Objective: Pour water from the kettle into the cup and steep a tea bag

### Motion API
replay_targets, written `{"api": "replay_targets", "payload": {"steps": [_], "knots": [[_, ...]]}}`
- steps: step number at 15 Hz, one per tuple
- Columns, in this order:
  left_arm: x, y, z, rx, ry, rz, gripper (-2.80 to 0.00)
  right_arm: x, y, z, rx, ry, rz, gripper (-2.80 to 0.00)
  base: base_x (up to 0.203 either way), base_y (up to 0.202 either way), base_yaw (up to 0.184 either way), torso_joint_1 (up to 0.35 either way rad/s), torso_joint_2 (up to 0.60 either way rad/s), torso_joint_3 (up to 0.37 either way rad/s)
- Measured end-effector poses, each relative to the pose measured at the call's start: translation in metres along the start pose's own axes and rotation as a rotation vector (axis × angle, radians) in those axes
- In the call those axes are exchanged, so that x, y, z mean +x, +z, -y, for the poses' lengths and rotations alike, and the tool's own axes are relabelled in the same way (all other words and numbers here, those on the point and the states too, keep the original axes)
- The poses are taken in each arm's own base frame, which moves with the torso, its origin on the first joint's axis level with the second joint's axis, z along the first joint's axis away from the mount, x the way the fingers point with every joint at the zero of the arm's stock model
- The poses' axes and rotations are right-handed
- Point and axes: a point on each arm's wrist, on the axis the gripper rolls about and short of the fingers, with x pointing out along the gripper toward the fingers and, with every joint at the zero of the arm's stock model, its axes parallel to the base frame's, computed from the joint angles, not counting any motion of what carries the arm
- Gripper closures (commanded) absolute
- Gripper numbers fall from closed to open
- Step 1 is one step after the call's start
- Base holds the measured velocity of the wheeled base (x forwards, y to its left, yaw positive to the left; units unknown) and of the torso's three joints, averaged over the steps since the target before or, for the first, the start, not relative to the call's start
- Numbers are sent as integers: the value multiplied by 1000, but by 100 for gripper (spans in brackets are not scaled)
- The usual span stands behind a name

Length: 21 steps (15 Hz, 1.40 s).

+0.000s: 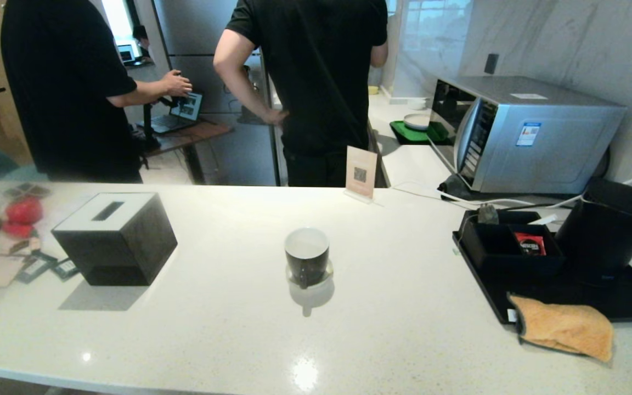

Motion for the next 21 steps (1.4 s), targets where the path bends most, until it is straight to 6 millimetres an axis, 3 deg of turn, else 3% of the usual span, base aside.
{"api": "replay_targets", "payload": {"steps": [5, 13, 21], "knots": [[0, 0, 0, 0, 0, 0, 0, 17, 1, 7, 7, -31, 21, -280, 0, 0, 0, 0, 0, 0], [0, 0, 0, 0, 0, 0, 0, 41, 4, -2, 61, -5, 47, -280, 0, 0, 0, 0, 0, 0], [0, 0, 0, 0, 0, 0, 0, 59, 5, 2, 57, 5, 74, -280, 0, 0, 0, 0, 0, 0]]}}
